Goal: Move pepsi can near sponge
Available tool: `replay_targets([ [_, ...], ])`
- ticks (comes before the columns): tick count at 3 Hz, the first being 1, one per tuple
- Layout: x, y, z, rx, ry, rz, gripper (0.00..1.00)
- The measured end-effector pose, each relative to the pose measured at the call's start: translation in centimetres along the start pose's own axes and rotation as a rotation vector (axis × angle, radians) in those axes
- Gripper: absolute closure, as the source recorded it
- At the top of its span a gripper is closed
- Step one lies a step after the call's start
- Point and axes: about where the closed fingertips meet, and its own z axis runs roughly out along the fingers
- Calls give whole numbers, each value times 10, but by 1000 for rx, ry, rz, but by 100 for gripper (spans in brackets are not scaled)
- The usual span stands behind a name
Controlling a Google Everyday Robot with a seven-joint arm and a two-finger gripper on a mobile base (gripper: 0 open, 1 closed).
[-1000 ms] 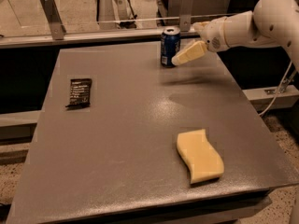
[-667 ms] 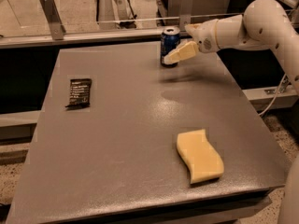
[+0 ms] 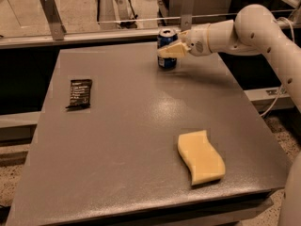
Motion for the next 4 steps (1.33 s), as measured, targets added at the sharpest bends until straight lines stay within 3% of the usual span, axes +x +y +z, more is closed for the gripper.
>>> replay_targets([
  [1,-7,6,-3,-19,-21,1,73],
  [2,-22,22,-27,-60,-43,-31,95],
  [4,-12,80,-103,-153,-14,-63,100],
])
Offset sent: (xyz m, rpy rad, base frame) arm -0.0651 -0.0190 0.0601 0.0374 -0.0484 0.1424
